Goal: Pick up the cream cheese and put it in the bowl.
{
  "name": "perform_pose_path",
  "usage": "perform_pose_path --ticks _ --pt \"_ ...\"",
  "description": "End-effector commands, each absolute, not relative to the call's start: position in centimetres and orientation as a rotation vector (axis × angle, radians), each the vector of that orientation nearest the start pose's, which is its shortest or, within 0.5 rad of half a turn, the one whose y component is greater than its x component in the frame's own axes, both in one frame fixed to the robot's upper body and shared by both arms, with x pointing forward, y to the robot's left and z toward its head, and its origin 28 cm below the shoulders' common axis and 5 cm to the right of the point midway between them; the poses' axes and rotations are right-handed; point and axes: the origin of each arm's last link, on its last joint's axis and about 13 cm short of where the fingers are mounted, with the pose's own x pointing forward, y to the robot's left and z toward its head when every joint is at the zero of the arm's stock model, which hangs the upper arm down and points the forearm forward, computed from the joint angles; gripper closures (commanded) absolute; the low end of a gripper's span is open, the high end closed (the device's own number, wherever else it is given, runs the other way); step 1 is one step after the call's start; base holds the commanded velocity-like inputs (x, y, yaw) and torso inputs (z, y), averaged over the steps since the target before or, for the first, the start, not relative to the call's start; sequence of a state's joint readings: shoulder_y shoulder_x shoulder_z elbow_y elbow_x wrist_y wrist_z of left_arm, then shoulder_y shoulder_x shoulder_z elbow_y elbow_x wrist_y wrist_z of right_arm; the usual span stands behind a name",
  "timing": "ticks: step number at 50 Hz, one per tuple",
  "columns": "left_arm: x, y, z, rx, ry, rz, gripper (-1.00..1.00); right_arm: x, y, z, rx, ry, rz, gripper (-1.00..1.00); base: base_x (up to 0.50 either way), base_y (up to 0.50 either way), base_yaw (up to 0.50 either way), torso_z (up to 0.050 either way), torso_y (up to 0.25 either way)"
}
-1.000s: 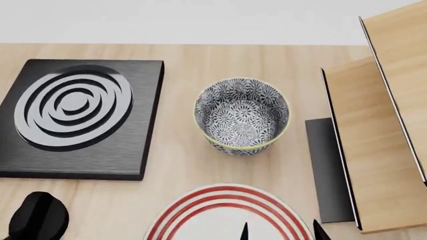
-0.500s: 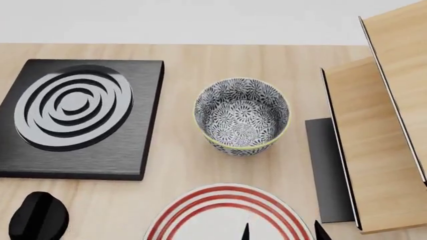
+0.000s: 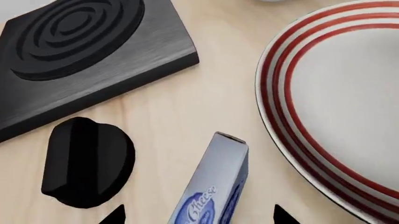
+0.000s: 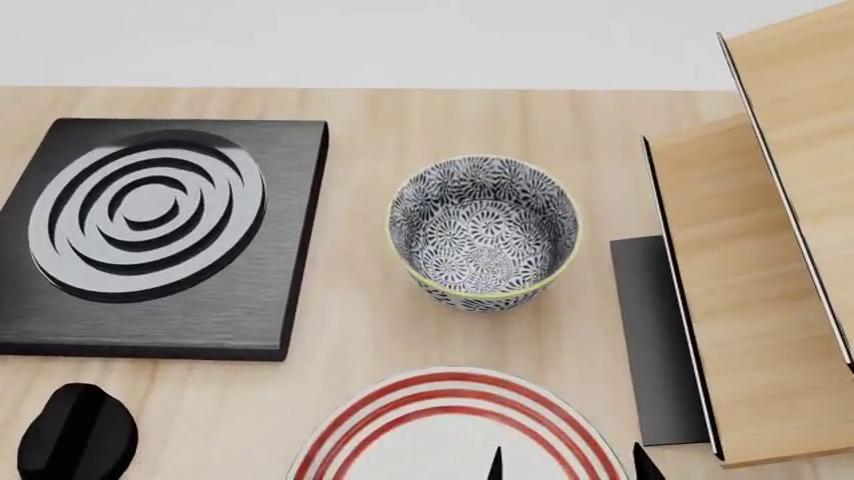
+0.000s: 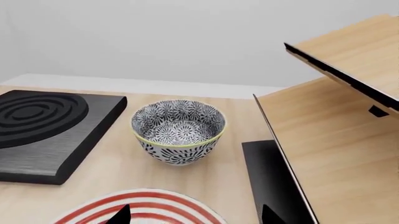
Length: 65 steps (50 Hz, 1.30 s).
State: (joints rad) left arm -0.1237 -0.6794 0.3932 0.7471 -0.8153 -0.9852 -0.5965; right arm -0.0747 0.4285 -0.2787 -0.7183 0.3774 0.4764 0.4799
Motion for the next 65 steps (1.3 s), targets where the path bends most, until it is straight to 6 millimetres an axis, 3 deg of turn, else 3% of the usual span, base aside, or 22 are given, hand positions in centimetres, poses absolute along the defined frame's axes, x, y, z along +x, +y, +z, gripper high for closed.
perform_pose_path --ticks 1,44,49,50,51,57,58,60,65 --pt "15.6 22.9 9.9 0.307 0.460 -0.224 -1.00 16.1 -9.6 10.5 -0.051 -0.029 0.034 -1.00 0.00 0.00 0.00 0.000 0.000" --pt "16.8 23.0 7.8 0.283 0.529 -0.230 -1.00 16.4 -9.7 10.0 -0.049 -0.022 0.028 -1.00 0.00 0.00 0.00 0.000 0.000" --pt "16.7 23.1 7.9 0.267 0.522 -0.231 -1.00 16.5 -9.7 9.9 -0.051 -0.021 0.027 -1.00 0.00 0.00 0.00 0.000 0.000" --pt "16.8 23.1 9.1 0.259 0.522 -0.231 -1.00 16.6 -9.7 9.9 -0.051 -0.018 0.027 -1.00 0.00 0.00 0.00 0.000 0.000" --pt "16.8 23.1 8.1 0.258 0.514 -0.226 1.00 16.6 -9.7 9.9 -0.052 -0.016 0.025 -1.00 0.00 0.00 0.00 0.000 0.000" --pt "16.5 23.1 7.8 0.257 0.518 -0.243 1.00 16.7 -9.5 10.0 -0.056 -0.015 0.027 -1.00 0.00 0.00 0.00 0.000 0.000" --pt "16.5 23.0 8.9 0.255 0.519 -0.251 1.00 16.7 -9.5 10.0 -0.058 -0.015 0.029 -1.00 0.00 0.00 0.00 0.000 0.000" --pt "16.4 23.0 7.8 0.256 0.516 -0.252 1.00 16.6 -9.5 10.0 -0.058 -0.016 0.029 -1.00 0.00 0.00 0.00 0.000 0.000" --pt "16.2 23.0 8.0 0.243 0.507 -0.267 1.00 16.6 -9.5 10.0 -0.057 -0.017 0.028 -1.00 0.00 0.00 0.00 0.000 0.000"
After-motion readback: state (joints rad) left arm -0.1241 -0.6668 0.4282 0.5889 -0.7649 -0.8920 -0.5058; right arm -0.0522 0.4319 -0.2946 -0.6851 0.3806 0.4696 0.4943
